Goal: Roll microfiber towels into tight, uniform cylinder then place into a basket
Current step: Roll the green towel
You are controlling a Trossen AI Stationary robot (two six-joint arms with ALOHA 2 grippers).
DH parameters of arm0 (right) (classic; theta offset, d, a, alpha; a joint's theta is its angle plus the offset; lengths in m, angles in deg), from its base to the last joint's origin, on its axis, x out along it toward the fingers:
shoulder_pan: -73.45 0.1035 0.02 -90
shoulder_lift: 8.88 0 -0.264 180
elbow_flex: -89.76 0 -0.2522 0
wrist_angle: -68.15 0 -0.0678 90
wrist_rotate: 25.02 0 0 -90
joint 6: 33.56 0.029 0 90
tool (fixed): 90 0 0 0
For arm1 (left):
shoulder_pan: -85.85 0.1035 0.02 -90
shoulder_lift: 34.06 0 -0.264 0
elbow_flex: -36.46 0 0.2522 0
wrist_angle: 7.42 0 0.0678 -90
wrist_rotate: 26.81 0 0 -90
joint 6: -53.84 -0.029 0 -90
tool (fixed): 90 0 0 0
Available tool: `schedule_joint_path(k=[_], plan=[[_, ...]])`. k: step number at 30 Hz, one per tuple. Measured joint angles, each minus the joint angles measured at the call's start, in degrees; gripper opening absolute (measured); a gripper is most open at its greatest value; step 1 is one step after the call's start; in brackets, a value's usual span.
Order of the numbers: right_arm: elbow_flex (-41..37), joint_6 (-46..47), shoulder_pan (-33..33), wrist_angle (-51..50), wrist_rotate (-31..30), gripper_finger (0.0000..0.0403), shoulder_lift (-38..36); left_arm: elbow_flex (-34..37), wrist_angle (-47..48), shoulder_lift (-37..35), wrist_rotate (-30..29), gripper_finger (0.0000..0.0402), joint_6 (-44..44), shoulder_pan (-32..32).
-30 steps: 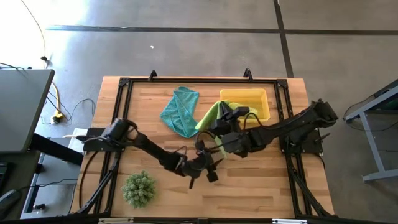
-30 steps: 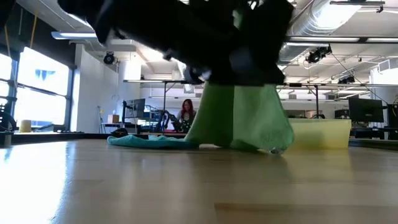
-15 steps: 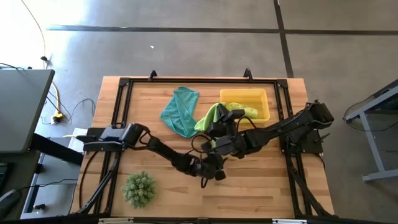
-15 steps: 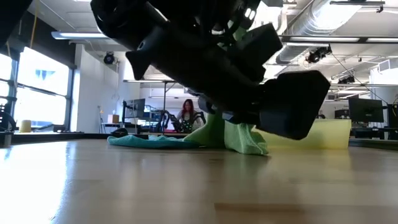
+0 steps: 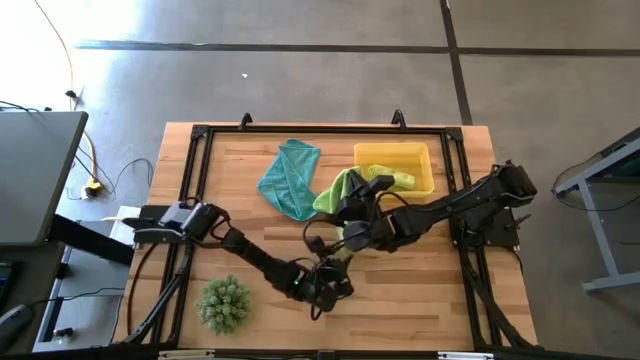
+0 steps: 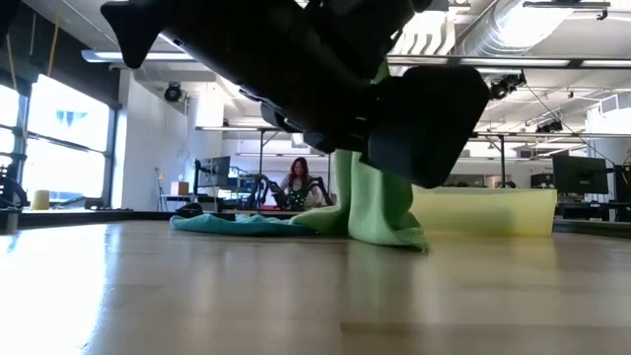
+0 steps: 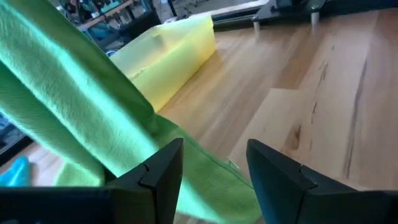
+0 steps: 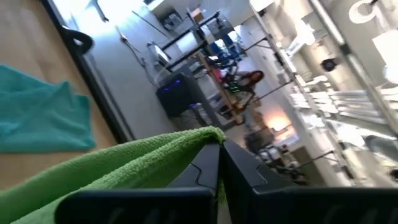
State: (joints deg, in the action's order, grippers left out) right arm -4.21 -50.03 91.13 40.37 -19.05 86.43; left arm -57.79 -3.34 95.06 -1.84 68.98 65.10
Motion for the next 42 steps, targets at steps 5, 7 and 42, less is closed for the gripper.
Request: schedule_joint_path(k=[5, 7, 42], plan=[[0.0, 10.42, -0.02, -4.7, 4.43, 0.0, 0.0, 0.0, 0.47, 0.0, 1.28, 0.0166, 3.19, 0.79], [-0.02, 12.6, -0.02, -5.86, 5.42, 0.0, 0.0, 0.0, 1.71, 0.0, 0.98, 0.0166, 4.97, 1.23], [-0.02, 33.24, 1.05, -32.51, 20.28, 0.0, 0.0, 0.04, 2.25, -0.02, -24.96, 0.0166, 0.01, 1.81]])
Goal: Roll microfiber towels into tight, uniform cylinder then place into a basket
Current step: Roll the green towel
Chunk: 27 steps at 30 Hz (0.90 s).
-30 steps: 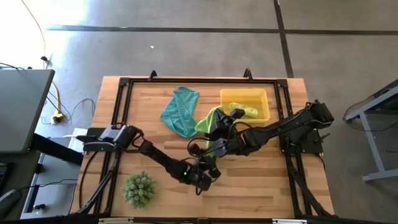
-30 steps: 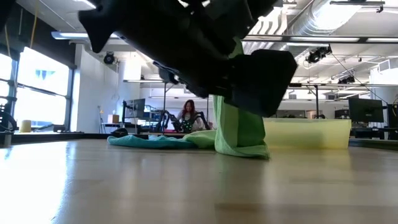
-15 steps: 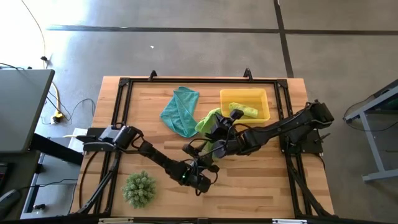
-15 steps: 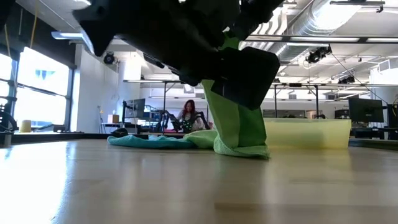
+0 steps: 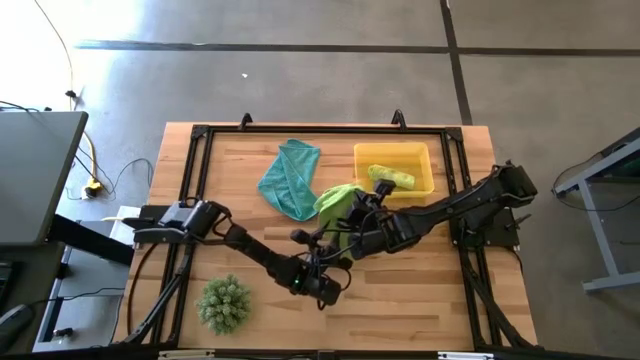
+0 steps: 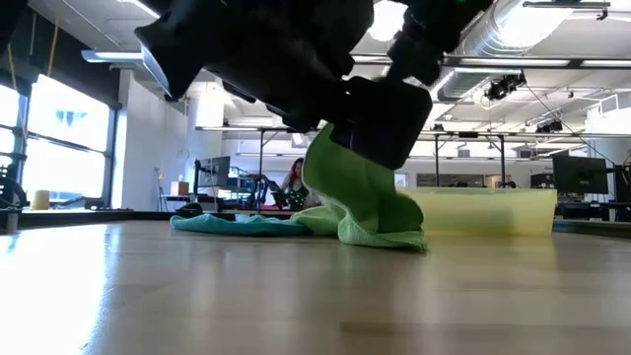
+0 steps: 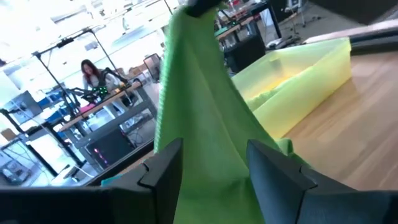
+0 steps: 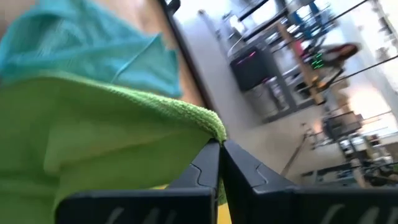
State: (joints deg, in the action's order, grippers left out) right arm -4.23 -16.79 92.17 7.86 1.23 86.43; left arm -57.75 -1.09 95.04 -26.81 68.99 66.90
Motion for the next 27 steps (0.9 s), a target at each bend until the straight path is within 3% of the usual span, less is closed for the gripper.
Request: schedule_joint_path(k=[5, 9, 12, 20, 27], plan=[[0.0, 6.26, -0.02, -8.49, 5.86, 0.0, 0.0, 0.0, -0.1, 0.0, -0.01, 0.0166, -0.59, 0.29], [0.0, 5.87, 0.52, -9.84, 10.34, 0.0, 0.0, 0.0, -0.13, 0.02, 0.08, 0.0166, 0.84, 0.69], [0.0, 4.55, 1.64, -9.69, 12.26, 0.0, 0.0, 0.0, -0.15, 0.0, 3.28, 0.0166, 1.16, 1.46], [0.0, 2.34, 5.19, -10.55, 11.45, 0.0, 0.0, 0.0, -0.12, 0.0, 13.18, 0.0158, 4.34, 2.95], [0.0, 2.3, 7.38, -13.62, 11.26, 0.0, 0.0, 0.0, 3.7, 0.0, 14.27, 0.0116, 7.98, 3.03]])
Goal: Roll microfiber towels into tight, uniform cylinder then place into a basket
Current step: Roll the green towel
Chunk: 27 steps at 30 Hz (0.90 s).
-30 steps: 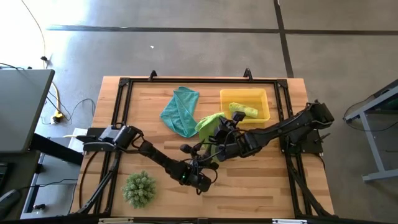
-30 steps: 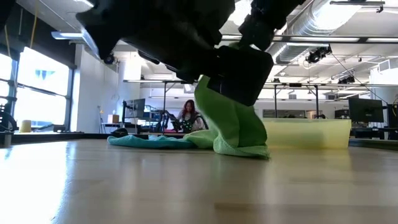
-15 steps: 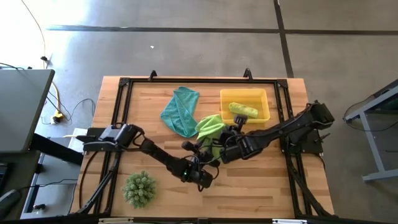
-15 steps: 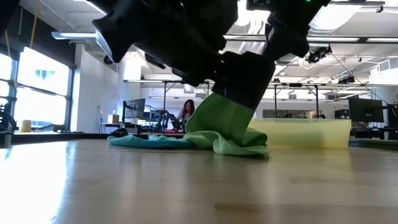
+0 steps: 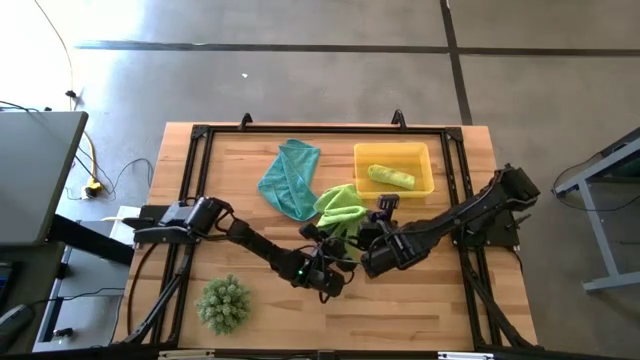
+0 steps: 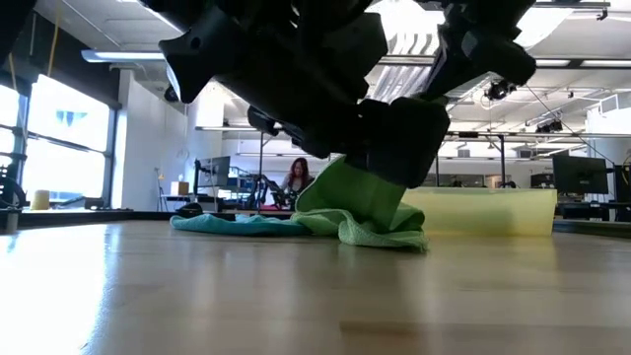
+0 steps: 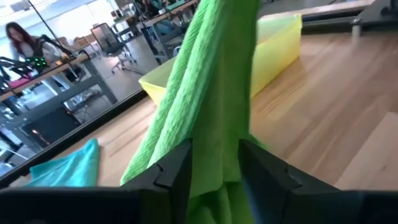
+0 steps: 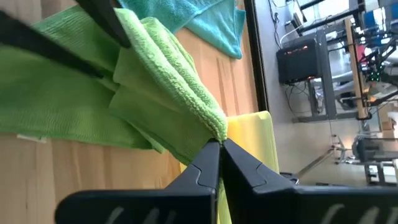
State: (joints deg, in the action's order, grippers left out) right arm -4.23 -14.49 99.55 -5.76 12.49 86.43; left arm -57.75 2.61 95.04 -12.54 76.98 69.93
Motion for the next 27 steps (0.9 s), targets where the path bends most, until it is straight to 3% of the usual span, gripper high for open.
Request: schedule_joint_path(k=[9, 12, 16, 24, 27], plan=[[0.0, 10.5, 1.85, -7.95, 7.28, 0.0, -0.02, 0.0, -1.09, 0.0, -0.33, 0.0105, -2.69, -0.63], [0.0, 15.49, 1.85, -11.5, 9.71, 0.0, -0.02, 0.0, -1.42, 0.0, 9.01, 0.0119, -1.63, -0.7], [0.0, 20.03, 1.85, -15.16, 9.02, 0.0, -0.02, 0.0, -0.87, 0.0, 19.94, 0.0143, 6.82, -0.59], [0.0, 18.53, -2.31, -21.03, 3.38, 0.0, -0.02, -0.05, -1.11, -0.84, 28.39, 0.0163, 13.33, -0.96], [0.0, 18.25, -4.2, -22.52, 3.02, 0.0, -0.02, -0.04, 1.31, -0.84, 27.97, 0.0162, 13.2, -1.45]])
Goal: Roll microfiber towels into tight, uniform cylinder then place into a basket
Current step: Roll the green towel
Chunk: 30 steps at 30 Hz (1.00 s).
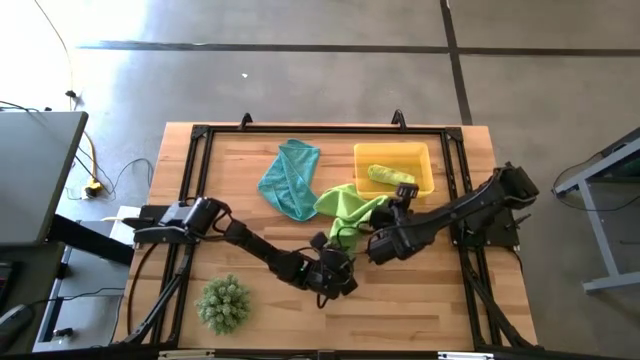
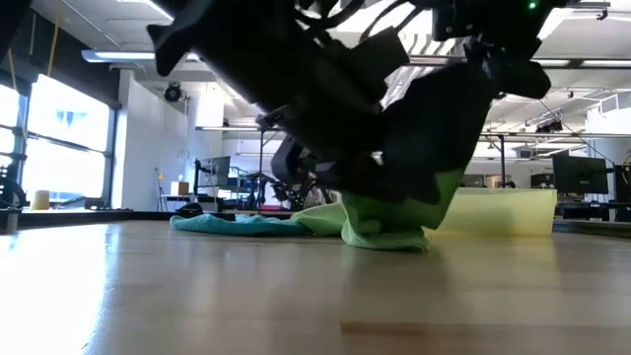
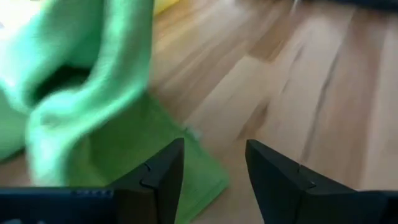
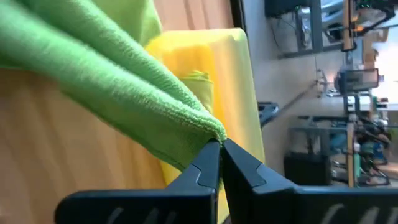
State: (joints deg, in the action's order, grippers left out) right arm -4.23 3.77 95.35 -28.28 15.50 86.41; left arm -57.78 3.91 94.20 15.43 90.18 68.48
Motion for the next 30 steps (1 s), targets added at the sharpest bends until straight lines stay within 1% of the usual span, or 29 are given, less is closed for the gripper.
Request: schedule_joint_path(k=[2, 6, 11, 13, 15, 20, 26, 30], plan=[[0.0, -0.13, -0.83, -1.57, 0.92, 0.0, 0.0, 0.03, 3.05, 0.01, -1.45, 0.0162, -1.05, -0.27], [0.0, 0.19, -2.22, -6.14, 4.76, 0.0, -0.01, 0.08, 10.83, 0.09, -4.67, 0.0162, -1.78, -0.82], [0.0, 0.34, -2.55, -7.03, 6.65, 0.0, -0.02, 0.08, 12.03, 0.08, -12.16, 0.0162, -9.18, -2.34], [0.0, 0.34, -2.52, -6.56, 7.47, 0.0, -0.01, 0.07, 11.96, 0.09, -14.27, 0.0162, -10.45, -2.84], [0.0, 0.36, -2.52, -6.15, 7.85, 0.0, -0.01, 0.07, 11.95, 0.1, -14.07, 0.0162, -9.5, -3.05], [0.0, 0.35, -2.52, -5.35, 7.9, 0.0, -0.02, 0.06, 11.63, 0.1, -7.56, 0.0162, -3.89, -1.75], [0.0, 0.36, -2.49, -4.78, 7.94, 0.0, 0.0, 0.05, 11.63, 0.19, -8.17, 0.0162, -3.04, -1.67], [0.0, 0.37, -2.37, -4.53, 7.98, 0.0, 0.0, -0.03, 11.56, 1.79, -5.82, 0.0162, -2.98, -0.58]])
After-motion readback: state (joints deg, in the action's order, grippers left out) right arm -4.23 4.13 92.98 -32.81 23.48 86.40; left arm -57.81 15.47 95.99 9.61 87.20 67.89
